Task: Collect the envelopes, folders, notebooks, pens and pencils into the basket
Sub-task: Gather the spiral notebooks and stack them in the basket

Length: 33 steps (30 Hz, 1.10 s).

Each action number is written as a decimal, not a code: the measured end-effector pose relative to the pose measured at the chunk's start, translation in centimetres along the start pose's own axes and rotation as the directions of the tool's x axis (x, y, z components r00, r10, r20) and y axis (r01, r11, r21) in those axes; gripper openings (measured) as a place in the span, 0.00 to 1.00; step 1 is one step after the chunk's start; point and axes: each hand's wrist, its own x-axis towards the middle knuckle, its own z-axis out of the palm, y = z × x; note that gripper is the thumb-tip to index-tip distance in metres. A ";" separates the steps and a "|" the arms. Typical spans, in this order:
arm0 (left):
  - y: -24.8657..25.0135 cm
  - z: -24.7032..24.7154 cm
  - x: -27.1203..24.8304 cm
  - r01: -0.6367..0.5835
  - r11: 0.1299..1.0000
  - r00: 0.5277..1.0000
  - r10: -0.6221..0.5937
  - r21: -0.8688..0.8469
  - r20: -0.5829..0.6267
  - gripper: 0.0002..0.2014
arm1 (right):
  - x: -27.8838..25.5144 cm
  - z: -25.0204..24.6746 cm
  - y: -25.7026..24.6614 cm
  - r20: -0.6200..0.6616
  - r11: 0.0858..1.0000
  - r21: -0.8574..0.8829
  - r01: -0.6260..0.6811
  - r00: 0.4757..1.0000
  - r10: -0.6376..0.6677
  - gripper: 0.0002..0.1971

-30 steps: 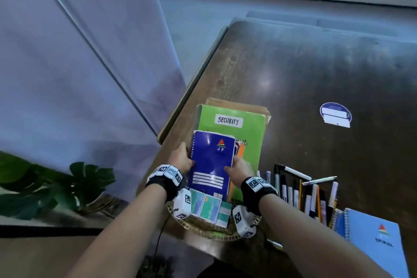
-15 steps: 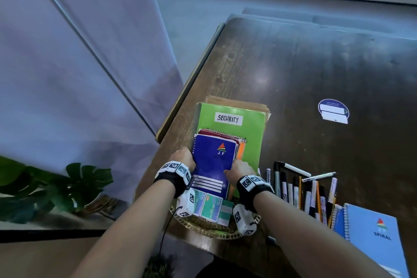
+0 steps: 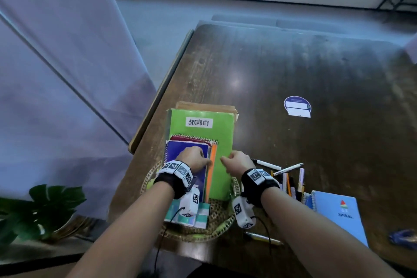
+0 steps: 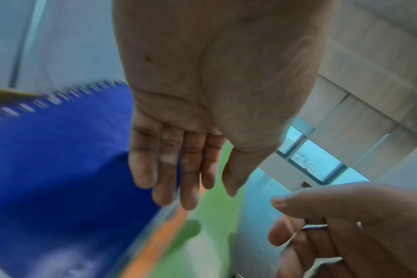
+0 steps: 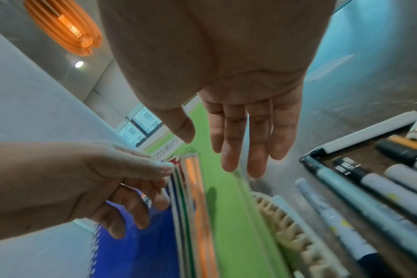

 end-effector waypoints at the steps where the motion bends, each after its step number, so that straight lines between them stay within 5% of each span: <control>1: 1.4 0.7 0.3 -0.034 0.999 0.999 0.034 -0.025 0.001 0.15 | -0.4 -1.1 1.1 -0.027 1.000 0.018 -0.012 1.000 0.012 0.16; 13: 20.3 12.4 -0.2 -0.247 0.962 0.951 0.264 -0.117 0.161 0.11 | -3.7 -12.6 21.8 -0.199 0.944 0.095 -0.317 0.923 0.330 0.10; 20: 26.1 21.9 -1.0 -0.254 0.967 0.904 0.244 -0.018 0.351 0.16 | -4.7 -15.0 33.6 -0.167 0.857 0.108 -0.505 0.840 0.516 0.25; 28: 28.4 27.3 -0.9 -0.113 0.993 0.926 0.090 0.044 0.366 0.08 | -3.2 -13.3 38.5 -0.002 0.835 0.098 -0.542 0.839 0.545 0.25; 33: 29.0 28.0 -0.5 -0.055 0.998 0.937 0.053 -0.003 0.345 0.14 | -2.3 -13.0 39.1 0.012 0.837 0.111 -0.536 0.843 0.538 0.22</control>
